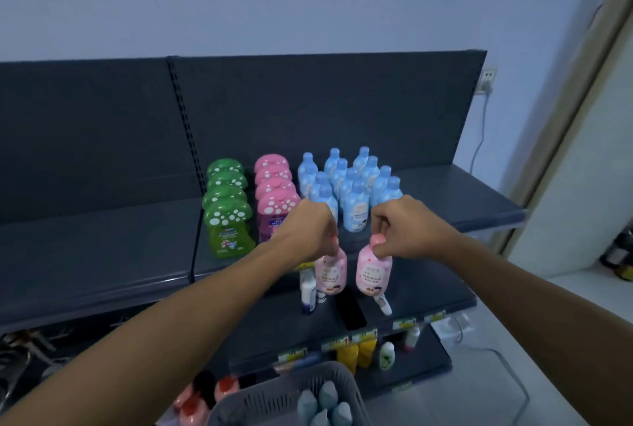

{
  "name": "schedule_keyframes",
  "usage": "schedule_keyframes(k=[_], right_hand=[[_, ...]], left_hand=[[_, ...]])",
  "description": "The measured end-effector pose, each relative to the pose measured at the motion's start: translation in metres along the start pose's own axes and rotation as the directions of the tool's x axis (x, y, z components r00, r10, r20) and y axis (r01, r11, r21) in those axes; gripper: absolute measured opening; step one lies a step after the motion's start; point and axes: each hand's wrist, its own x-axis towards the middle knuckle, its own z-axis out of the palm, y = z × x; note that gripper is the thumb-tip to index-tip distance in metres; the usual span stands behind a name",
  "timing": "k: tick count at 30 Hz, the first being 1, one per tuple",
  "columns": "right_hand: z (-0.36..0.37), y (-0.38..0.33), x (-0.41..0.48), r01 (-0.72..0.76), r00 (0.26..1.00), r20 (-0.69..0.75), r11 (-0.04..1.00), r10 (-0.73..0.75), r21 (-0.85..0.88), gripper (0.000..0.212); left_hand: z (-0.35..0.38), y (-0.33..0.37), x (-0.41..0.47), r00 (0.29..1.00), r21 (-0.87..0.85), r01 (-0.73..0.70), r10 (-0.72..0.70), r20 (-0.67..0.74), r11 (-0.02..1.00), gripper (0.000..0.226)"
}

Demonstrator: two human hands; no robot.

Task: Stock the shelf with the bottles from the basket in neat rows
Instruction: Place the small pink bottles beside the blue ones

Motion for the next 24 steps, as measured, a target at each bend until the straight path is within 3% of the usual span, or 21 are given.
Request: schedule_keyframes(k=[11, 19, 24], right_hand=[[-0.045, 0.039, 0.017, -0.022, 0.998, -0.055, 0.997, 0.018, -0.071, 0.023], [-0.070, 0.104, 0.060, 0.019, 1.000, 0.008, 0.998, -0.019, -0.053, 0.024], [-0.088, 0.161, 0.099, 0.040, 0.998, 0.043, 0.996, -0.037, -0.081, 0.025]], left_hand=[[-0.018, 0.025, 0.042, 0.996, 0.013, -0.088, 0.088, -0.015, 0.996, 0.019], [0.008, 0.063, 0.111, 0.997, 0.009, -0.068, 0.068, 0.031, 0.998, 0.007], [0.025, 0.092, 0.161, 0.997, -0.012, -0.071, 0.071, 0.013, 0.997, 0.014]])
